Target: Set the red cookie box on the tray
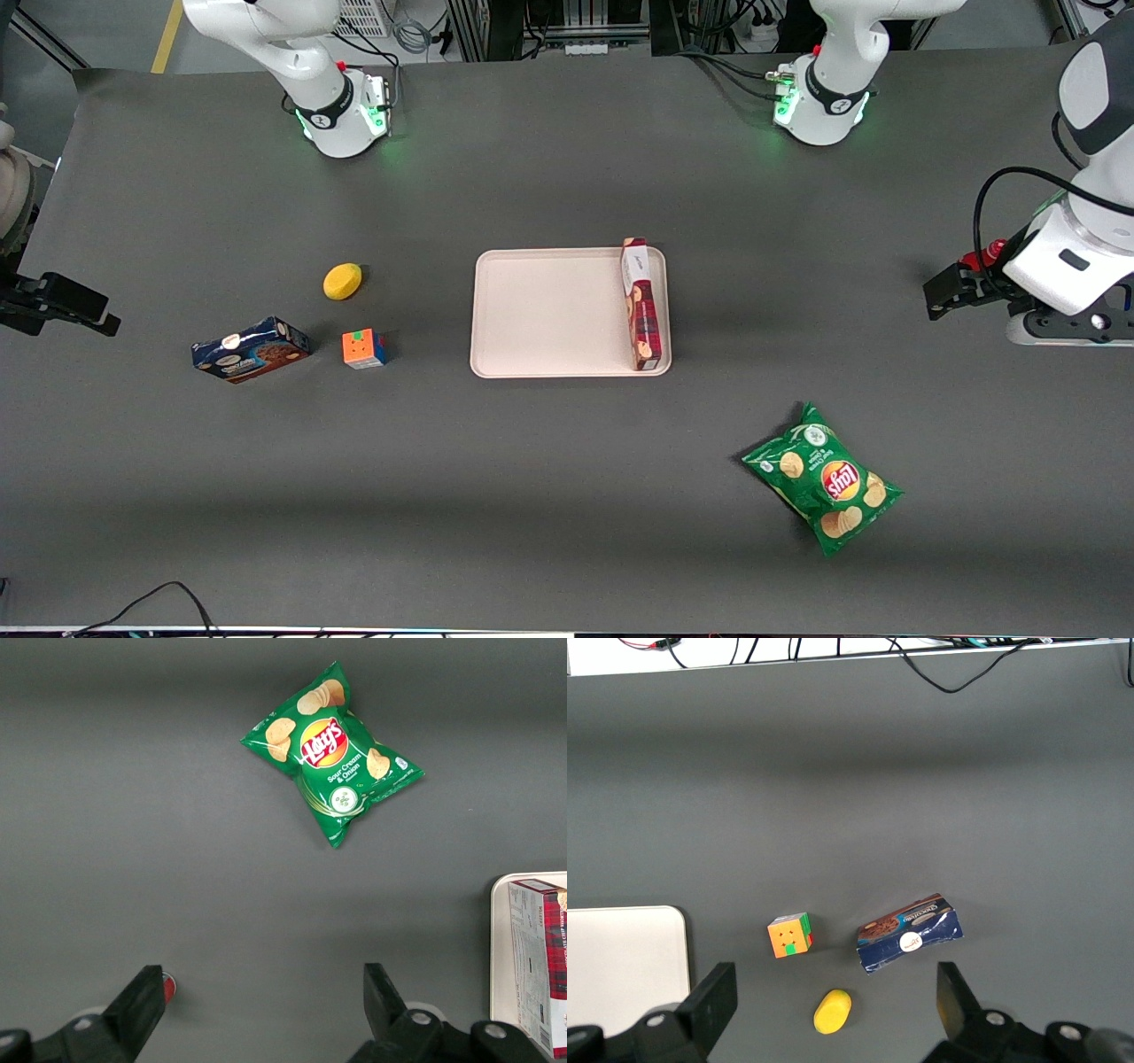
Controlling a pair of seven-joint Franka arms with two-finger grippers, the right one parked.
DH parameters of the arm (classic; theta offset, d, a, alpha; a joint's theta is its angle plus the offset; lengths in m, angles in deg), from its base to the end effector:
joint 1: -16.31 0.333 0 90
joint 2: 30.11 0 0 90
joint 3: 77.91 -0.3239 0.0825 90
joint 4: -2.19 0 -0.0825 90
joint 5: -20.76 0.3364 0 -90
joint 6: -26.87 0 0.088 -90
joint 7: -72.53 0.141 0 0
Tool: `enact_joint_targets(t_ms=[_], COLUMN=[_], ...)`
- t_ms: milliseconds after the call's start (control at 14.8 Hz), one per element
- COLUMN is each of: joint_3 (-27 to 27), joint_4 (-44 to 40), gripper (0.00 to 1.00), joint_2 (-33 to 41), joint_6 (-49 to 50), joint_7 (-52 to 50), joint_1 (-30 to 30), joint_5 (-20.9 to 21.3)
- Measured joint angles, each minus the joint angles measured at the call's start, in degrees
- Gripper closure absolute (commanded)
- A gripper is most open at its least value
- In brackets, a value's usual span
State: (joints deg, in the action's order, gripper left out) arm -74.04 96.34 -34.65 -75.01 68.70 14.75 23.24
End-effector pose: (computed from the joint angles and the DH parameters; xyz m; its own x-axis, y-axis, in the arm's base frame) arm 0.5467 -0.0455 0.5444 0.9977 -0.0362 0.0581 -0.0343 -0.9988 -0.0336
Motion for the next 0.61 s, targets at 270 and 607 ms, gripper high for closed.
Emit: enact_joint_targets(t_ms=[270,607], joint_3=[0.0,0.0], joint_4=[1.2,6.6], gripper=[0.00,0.00], joint_2=[1.2,7.0], joint_6=[1.1,0.5], joint_7=[0.0,0.0], joint_1=[-0.2,-0.2], joint_5=[-0.5,-1.6])
